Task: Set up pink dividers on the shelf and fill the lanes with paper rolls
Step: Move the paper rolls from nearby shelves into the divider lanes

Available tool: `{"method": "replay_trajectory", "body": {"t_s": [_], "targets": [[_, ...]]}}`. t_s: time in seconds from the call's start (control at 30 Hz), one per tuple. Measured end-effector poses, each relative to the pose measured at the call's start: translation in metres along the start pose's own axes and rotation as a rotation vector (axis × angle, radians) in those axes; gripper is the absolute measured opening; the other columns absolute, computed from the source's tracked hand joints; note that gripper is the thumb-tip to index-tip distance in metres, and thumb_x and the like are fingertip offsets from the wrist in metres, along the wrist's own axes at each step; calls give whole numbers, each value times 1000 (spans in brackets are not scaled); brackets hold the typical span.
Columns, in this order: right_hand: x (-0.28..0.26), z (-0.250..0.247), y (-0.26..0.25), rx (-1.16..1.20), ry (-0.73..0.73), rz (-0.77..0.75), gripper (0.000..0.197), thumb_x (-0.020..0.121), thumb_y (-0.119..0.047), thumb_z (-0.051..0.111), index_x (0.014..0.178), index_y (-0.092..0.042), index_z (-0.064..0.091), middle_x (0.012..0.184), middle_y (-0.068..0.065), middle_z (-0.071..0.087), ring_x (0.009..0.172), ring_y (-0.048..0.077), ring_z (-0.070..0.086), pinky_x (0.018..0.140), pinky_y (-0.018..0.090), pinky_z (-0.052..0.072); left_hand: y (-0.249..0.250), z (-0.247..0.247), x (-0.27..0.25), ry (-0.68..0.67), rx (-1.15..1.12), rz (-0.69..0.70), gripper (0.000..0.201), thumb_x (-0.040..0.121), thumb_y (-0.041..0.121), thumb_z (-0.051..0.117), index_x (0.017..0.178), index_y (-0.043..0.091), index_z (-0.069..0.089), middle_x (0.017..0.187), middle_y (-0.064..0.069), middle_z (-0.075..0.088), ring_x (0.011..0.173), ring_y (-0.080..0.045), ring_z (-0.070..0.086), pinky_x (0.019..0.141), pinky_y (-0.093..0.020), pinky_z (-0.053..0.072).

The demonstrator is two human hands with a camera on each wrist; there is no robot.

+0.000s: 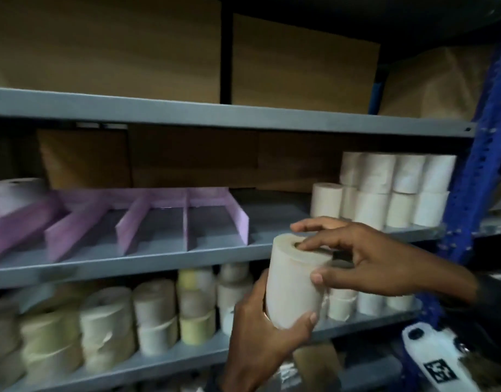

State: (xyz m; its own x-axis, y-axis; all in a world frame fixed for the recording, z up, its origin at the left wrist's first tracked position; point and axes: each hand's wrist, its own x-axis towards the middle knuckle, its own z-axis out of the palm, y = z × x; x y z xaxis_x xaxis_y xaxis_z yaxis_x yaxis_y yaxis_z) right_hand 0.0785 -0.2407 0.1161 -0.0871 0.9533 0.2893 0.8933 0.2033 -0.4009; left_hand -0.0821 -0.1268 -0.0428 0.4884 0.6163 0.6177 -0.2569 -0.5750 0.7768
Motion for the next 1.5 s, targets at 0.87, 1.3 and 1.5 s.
{"method": "replay_trajectory", "body": {"t_s": [0.87, 1.3, 1.5], "targets": [[208, 301, -330, 205, -371, -233, 39, 79, -32, 79, 116, -24, 73, 143, -8, 51, 133, 0, 42, 110, 39, 40, -1, -452, -221, 223, 196, -198, 82, 68, 42, 83, 144, 35, 56, 128, 14, 72, 116, -9, 70, 92, -31, 60], [301, 302, -366, -76, -50, -182, 42, 77, -44, 76, 115, -27, 72, 134, -3, 61, 120, -3, 44, 97, 20, 35, 0, -482, -182, 434, 681, 22, 72, 84, 31, 67, 146, -3, 52, 150, -20, 53, 135, -38, 57, 101, -52, 55], [345, 287, -358, -83, 50, -165, 37, 79, -43, 74, 110, -22, 75, 127, -4, 65, 111, 4, 56, 92, 28, 49, -9, -489, -148, 226, 883, 89, 72, 83, 30, 69, 147, 0, 54, 157, -23, 42, 142, -41, 48, 104, -54, 53]]}}
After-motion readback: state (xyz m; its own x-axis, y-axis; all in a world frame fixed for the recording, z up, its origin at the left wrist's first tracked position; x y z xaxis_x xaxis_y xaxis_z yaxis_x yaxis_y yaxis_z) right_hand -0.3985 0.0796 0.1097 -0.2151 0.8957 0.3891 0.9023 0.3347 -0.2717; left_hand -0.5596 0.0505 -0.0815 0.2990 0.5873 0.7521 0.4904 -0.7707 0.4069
